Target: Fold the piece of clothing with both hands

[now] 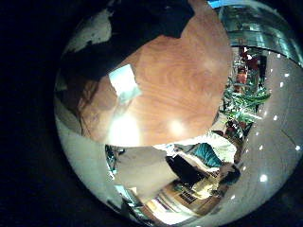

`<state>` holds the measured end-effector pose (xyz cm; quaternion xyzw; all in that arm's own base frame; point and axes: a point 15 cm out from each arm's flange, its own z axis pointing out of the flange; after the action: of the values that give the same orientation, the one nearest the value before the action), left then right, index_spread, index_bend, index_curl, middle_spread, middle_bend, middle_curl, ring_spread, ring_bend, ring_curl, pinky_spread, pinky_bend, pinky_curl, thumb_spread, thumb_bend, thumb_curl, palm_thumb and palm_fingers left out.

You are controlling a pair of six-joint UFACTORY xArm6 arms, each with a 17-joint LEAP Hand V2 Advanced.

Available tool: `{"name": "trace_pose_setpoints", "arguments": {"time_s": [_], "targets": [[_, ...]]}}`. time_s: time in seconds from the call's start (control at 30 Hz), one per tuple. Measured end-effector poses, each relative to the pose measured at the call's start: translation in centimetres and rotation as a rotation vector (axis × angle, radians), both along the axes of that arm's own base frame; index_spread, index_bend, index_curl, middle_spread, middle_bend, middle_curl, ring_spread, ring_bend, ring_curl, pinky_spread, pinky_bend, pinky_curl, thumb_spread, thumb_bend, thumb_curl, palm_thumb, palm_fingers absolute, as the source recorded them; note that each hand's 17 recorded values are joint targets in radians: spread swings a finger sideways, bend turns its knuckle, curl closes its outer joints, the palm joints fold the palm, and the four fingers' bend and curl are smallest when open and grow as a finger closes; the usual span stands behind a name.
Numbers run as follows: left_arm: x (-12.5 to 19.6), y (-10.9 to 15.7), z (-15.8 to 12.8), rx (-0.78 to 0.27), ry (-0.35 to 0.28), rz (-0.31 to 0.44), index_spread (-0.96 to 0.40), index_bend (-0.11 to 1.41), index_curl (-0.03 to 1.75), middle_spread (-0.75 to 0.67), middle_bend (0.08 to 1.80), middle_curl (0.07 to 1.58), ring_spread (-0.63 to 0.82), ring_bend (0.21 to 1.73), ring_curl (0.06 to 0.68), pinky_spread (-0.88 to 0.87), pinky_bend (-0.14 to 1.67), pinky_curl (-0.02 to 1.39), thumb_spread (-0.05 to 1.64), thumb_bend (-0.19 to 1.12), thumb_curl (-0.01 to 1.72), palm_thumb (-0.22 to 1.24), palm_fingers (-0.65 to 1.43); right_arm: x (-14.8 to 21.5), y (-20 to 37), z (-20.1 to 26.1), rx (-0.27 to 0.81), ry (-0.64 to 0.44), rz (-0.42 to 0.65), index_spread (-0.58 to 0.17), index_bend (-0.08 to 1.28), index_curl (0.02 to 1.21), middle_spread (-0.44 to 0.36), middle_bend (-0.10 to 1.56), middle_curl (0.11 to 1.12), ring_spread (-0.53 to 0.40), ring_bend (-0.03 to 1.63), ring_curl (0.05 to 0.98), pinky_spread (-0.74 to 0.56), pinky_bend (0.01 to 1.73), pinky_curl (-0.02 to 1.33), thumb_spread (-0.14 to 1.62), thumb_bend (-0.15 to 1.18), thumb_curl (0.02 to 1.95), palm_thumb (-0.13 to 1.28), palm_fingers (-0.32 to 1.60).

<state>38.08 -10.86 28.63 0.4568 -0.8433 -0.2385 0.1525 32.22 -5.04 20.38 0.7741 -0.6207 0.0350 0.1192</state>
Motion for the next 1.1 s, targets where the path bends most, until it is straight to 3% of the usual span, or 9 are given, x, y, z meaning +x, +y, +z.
{"name": "trace_pose_setpoints", "arguments": {"time_s": [0.37,0.57,0.87,1.1], "targets": [[-2.8,1.7,0.9,-0.013,0.042,-0.015,-0.64,0.18,1.5,-0.68,0.82,1.15,-0.45,1.37,0.524,-0.62,1.11,0.75,1.1,-0.01,0.69,0.85,1.0,-3.6,2.6,6.7,0.145,-0.05,-0.011,-0.328,1.03,0.89,-0.167,1.26,0.83,-0.213,1.41,0.652,-0.19,1.44,0.57,1.19,-0.01,0.55,0.95,1.09],[-4.0,2.0,1.3,-0.023,0.053,-0.018,-0.62,0.18,1.51,-0.69,0.82,1.15,-0.45,1.36,0.525,-0.63,1.1,0.75,1.1,-0.01,0.69,0.85,1.0,-2.7,3.3,11.0,0.178,-0.129,-0.009,-0.312,1.03,0.9,-0.158,1.27,0.82,-0.208,1.41,0.667,-0.19,1.42,0.6,1.19,-0.01,0.57,0.95,1.09],[-4.2,2.2,1.1,-0.025,0.061,-0.006,-0.6,0.18,1.52,-0.69,0.81,1.15,-0.45,1.36,0.524,-0.63,1.09,0.76,1.11,-0.01,0.68,0.83,1.0,-2.0,3.4,10.7,0.181,-0.125,-0.006,-0.299,1.04,0.92,-0.151,1.28,0.81,-0.206,1.4,0.684,-0.19,1.39,0.65,1.19,-0.01,0.59,0.94,1.09],[-2.8,3.3,2.4,-0.025,0.044,0.033,-0.58,0.18,1.53,-0.7,0.8,1.15,-0.45,1.35,0.525,-0.63,1.09,0.77,1.12,-0.01,0.68,0.83,1.01,1.7,3.0,13.1,0.181,-0.184,-0.022,-0.294,1.04,0.92,-0.148,1.28,0.81,-0.207,1.4,0.694,-0.19,1.37,0.68,1.19,-0.01,0.6,0.95,1.1]]}}
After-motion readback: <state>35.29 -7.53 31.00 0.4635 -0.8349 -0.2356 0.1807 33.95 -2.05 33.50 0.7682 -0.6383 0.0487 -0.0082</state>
